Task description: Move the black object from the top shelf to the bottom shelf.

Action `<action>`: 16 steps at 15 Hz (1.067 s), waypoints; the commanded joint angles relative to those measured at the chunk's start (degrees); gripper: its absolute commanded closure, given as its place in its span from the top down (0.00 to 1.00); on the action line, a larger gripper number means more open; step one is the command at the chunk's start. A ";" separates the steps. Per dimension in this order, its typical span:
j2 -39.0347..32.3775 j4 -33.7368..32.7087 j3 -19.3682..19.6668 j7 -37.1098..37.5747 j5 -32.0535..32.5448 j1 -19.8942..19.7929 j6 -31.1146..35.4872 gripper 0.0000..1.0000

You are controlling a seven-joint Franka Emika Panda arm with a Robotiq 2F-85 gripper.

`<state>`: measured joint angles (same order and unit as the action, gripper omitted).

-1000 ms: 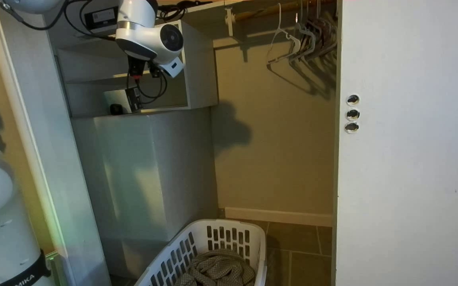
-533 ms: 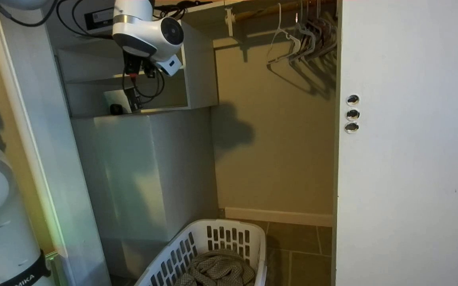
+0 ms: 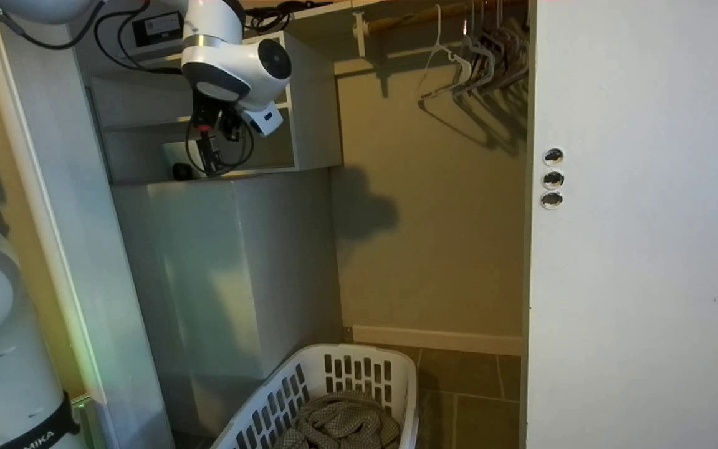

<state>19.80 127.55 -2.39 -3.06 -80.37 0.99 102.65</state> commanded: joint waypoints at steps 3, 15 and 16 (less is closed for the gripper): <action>-3.32 -2.55 -2.08 3.56 0.41 -0.27 5.54 0.02; -13.34 -11.07 -6.63 4.92 -2.26 4.09 28.02 0.02; -14.13 -11.68 -6.80 4.86 -2.42 4.56 29.23 0.02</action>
<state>9.05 119.46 -8.51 0.88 -80.94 4.15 128.16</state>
